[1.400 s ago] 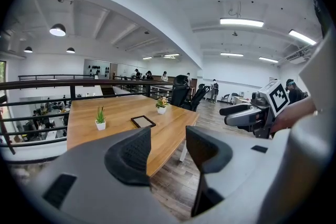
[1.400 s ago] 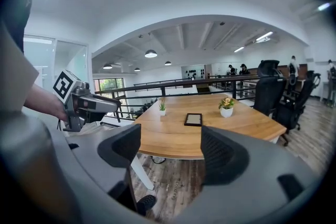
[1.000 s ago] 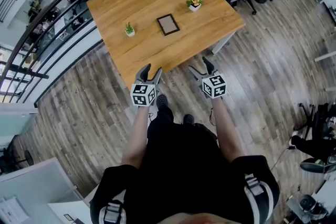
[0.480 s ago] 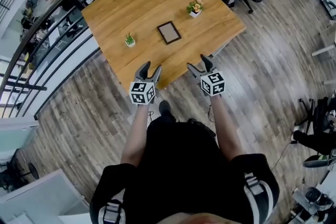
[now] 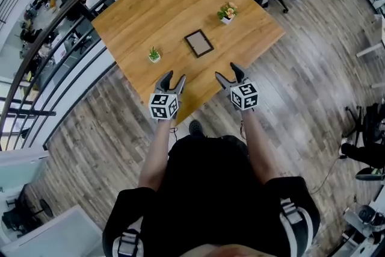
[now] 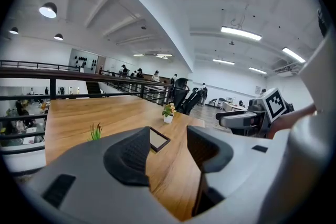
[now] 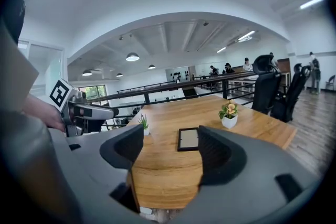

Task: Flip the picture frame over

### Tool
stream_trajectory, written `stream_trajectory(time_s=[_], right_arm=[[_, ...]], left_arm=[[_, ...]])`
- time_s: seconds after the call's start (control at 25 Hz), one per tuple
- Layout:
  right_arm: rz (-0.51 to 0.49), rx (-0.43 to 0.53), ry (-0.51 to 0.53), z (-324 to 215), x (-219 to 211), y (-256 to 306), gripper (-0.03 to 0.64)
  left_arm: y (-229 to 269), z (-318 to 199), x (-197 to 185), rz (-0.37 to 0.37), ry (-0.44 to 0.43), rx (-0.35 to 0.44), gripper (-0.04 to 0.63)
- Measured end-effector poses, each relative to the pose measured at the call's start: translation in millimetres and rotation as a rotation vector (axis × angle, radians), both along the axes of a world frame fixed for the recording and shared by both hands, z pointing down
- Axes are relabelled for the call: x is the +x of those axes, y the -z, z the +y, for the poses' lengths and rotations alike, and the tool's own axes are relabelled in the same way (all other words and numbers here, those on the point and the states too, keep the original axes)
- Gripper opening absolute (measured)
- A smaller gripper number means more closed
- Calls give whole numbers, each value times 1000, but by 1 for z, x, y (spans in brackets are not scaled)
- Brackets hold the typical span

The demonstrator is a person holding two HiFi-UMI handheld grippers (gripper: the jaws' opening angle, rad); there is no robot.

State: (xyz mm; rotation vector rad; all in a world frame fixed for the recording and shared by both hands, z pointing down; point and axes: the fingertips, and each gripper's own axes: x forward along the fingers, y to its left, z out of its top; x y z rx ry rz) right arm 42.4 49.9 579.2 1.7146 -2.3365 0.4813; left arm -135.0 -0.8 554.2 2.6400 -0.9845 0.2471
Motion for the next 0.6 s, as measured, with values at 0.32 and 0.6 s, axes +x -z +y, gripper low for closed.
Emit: stream_trajectory(time_s=[0.32,0.6], right_arm=[[-13,-6,-28,-22,-24,-11,321],[-19,-29,-20,-35,-34,-18,319]], left_arm=[[-12,-22,-25,-14,-27,-25,224],[-20,-29,-39,-25,-15,-46,223]])
